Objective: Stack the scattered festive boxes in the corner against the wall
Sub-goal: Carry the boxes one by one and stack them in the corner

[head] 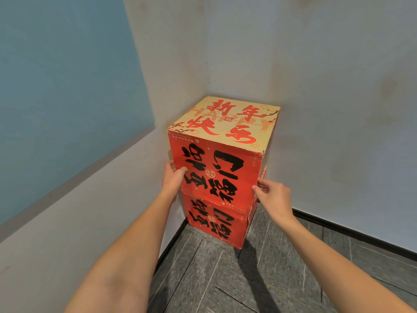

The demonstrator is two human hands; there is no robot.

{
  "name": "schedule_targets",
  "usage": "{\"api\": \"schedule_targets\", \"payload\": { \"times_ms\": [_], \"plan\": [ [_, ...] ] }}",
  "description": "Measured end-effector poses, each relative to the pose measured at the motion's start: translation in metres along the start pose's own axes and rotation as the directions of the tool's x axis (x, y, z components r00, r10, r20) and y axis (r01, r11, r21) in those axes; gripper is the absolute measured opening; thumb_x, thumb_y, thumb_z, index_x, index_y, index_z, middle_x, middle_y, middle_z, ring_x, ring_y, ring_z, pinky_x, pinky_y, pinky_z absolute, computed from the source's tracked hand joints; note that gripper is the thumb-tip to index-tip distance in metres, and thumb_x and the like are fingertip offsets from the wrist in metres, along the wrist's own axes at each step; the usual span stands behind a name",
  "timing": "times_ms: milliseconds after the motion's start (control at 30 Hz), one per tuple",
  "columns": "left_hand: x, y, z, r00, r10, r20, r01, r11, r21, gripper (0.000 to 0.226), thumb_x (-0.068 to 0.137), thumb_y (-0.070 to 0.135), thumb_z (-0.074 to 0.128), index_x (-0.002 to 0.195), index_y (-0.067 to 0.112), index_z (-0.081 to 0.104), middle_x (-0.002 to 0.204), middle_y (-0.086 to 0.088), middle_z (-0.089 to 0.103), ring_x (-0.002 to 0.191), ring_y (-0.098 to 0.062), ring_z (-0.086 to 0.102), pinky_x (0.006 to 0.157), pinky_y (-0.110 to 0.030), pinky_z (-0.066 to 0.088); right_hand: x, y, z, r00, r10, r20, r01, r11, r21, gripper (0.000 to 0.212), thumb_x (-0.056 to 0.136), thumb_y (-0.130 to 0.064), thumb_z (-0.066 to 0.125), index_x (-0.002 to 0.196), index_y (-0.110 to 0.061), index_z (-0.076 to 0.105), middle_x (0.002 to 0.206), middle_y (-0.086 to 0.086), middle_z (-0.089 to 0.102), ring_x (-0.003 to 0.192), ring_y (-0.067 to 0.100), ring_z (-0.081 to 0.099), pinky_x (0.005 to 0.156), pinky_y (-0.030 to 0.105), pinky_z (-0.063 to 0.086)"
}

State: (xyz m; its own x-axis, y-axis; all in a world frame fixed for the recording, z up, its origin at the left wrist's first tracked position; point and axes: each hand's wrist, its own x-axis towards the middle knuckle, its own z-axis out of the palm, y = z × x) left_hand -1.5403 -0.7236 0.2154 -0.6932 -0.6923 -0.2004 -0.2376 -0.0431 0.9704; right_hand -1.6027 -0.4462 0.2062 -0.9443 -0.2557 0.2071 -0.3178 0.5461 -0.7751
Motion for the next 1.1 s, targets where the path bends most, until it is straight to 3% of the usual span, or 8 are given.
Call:
{"api": "schedule_targets", "payload": {
  "times_ms": [133,333,500,600,733,833,967,1100],
  "plan": [
    [-0.006,0.004,0.001,0.999,0.021,0.038,-0.024,0.998,0.065,0.068,0.089,0.015,0.062,0.148,0.020,0.029,0.121,-0.002,0.064,0.094,-0.017,0.068,0.080,-0.034,0.052,0.000,0.000,-0.003,1.000,0.014,0.016,-0.014,1.000,0.023,0.042,0.090,-0.024,0.071,0.131,-0.014,0.064,0.117,0.000,0.072,0.093,0.011,0.069,0.093,0.034,0.057],
    [-0.047,0.032,-0.002,0.986,-0.051,0.156,-0.016,0.915,0.402,0.062,0.090,0.019,0.067,0.145,0.008,0.038,0.134,-0.008,0.055,0.110,-0.019,0.051,0.094,-0.029,0.040,-0.010,-0.018,-0.021,0.970,0.122,0.211,-0.087,0.982,-0.167,0.051,0.088,-0.031,0.072,0.133,-0.010,0.060,0.116,0.003,0.071,0.099,0.017,0.069,0.090,0.034,0.055],
    [-0.097,0.086,-0.030,0.922,-0.220,0.318,-0.068,0.717,0.693,0.065,0.092,0.019,0.064,0.149,0.009,0.034,0.149,-0.011,0.046,0.130,-0.025,0.048,0.102,-0.030,0.039,-0.012,-0.085,-0.060,0.792,0.313,0.524,-0.095,0.912,-0.400,0.042,0.088,-0.041,0.066,0.119,-0.014,0.067,0.121,0.006,0.069,0.105,0.021,0.064,0.093,0.035,0.053],
    [-0.136,0.138,-0.056,0.894,-0.280,0.350,-0.118,0.608,0.786,0.065,0.094,0.023,0.062,0.151,0.011,0.033,0.152,-0.012,0.044,0.137,-0.028,0.044,0.108,-0.032,0.036,-0.009,-0.156,-0.085,0.714,0.294,0.635,0.007,0.904,-0.427,0.056,0.089,-0.042,0.064,0.134,-0.009,0.058,0.131,0.008,0.064,0.116,0.023,0.062,0.097,0.033,0.050],
    [-0.188,0.221,-0.101,0.881,-0.321,0.348,-0.138,0.529,0.837,0.078,0.093,0.040,0.061,0.155,0.012,0.023,0.157,-0.013,0.035,0.142,-0.030,0.038,0.115,-0.037,0.033,-0.006,-0.267,-0.123,0.646,0.208,0.735,0.196,0.885,-0.422,0.052,0.089,-0.042,0.061,0.131,-0.011,0.060,0.117,0.007,0.069,0.100,0.022,0.065,0.077,0.030,0.049],
    [-0.228,0.283,-0.135,0.878,-0.363,0.311,-0.107,0.486,0.867,0.081,0.091,0.046,0.062,0.154,0.013,0.025,0.154,-0.014,0.039,0.138,-0.031,0.042,0.111,-0.040,0.039,-0.006,-0.351,-0.155,0.578,0.151,0.802,0.348,0.843,-0.409,0.052,0.088,-0.042,0.060,0.127,-0.008,0.061,0.123,0.009,0.066,0.113,0.027,0.062,0.092,0.038,0.052],
    [-0.288,0.354,-0.180,0.889,-0.383,0.251,-0.054,0.457,0.888,0.067,0.093,0.042,0.060,0.149,0.014,0.035,0.145,-0.015,0.049,0.130,-0.033,0.048,0.102,-0.040,0.045,-0.020,-0.452,-0.188,0.462,0.099,0.881,0.514,0.780,-0.357,0.041,0.087,-0.038,0.060,0.116,-0.009,0.063,0.113,0.012,0.068,0.108,0.031,0.063,0.077,0.033,0.046],
    [-0.356,0.389,-0.232,0.915,-0.389,0.110,0.094,0.470,0.878,0.063,0.093,0.041,0.059,0.148,0.018,0.039,0.147,-0.011,0.048,0.131,-0.031,0.048,0.102,-0.038,0.045,-0.050,-0.532,-0.204,0.356,0.025,0.934,0.633,0.729,-0.261,0.056,0.087,-0.040,0.061,0.136,-0.013,0.056,0.131,0.011,0.063,0.125,0.027,0.056,0.100,0.034,0.045]
  ]
}}
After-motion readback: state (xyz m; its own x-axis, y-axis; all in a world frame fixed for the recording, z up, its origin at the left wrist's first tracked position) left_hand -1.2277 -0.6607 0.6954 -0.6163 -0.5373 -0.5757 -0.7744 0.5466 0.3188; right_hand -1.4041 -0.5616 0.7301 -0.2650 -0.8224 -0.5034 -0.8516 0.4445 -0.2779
